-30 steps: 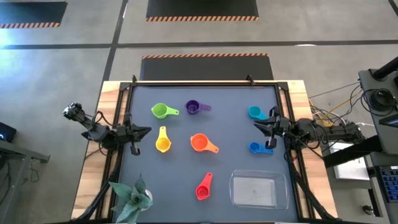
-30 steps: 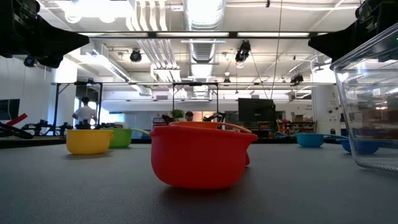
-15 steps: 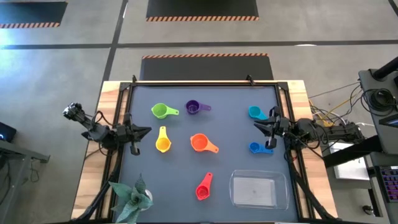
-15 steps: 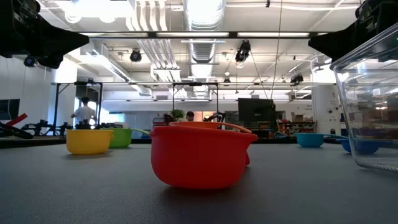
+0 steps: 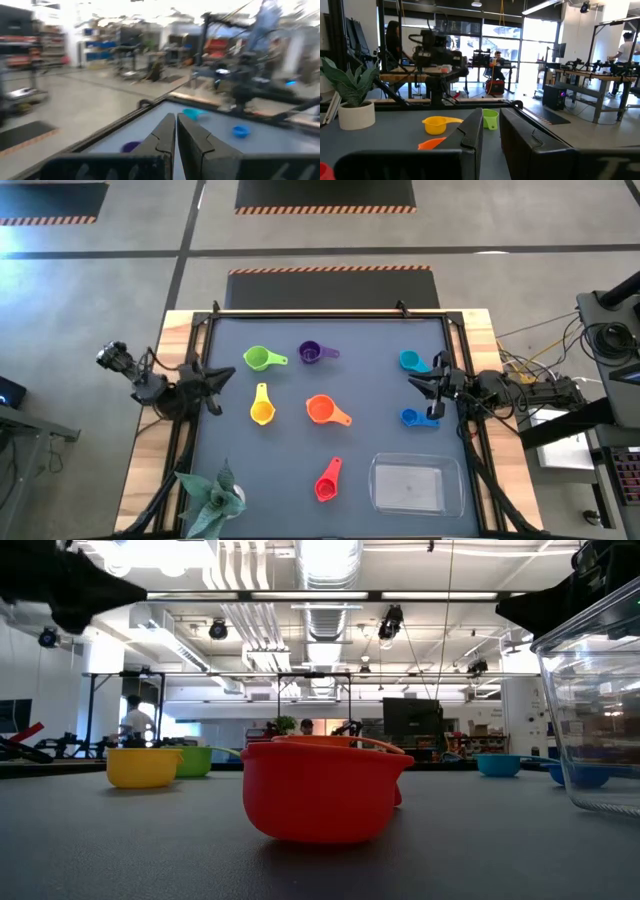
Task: Nest measuring cups in basket
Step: Stack the green measuring cup on top of the orange measuring cup
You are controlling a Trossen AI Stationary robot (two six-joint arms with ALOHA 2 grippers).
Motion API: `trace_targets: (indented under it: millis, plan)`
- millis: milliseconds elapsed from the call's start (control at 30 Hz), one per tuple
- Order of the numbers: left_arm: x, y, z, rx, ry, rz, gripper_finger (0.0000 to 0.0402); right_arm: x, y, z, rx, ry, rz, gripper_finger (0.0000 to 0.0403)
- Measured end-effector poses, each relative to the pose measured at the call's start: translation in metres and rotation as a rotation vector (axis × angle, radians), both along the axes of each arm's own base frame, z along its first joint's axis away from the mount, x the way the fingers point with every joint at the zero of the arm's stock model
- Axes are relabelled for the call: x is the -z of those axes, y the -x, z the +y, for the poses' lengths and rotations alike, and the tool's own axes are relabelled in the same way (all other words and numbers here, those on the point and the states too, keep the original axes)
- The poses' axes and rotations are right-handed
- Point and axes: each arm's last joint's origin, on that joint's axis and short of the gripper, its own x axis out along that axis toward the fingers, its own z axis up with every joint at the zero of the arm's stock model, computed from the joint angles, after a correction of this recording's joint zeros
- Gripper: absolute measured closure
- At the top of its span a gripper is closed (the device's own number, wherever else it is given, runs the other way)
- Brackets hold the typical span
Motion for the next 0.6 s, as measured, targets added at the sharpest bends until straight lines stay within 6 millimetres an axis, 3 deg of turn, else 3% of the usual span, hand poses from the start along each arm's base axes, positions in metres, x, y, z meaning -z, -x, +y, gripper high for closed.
trace_targets:
  millis: [167,333,600]
  plan:
    - [-0.047,-0.006,-0.002,-0.042,-0.004,0.090,0.0402,0.000,0.000,0.000,0.000,0.000,0.000,0.0351]
    - [-0.091,-0.025,-0.012,-0.083,-0.001,0.251,0.0402,0.000,0.000,0.000,0.000,0.000,0.000,0.0351]
    - [-0.129,-0.065,-0.017,-0.165,0.083,0.599,0.0388,0.000,0.000,0.000,0.000,0.000,0.000,0.0351]
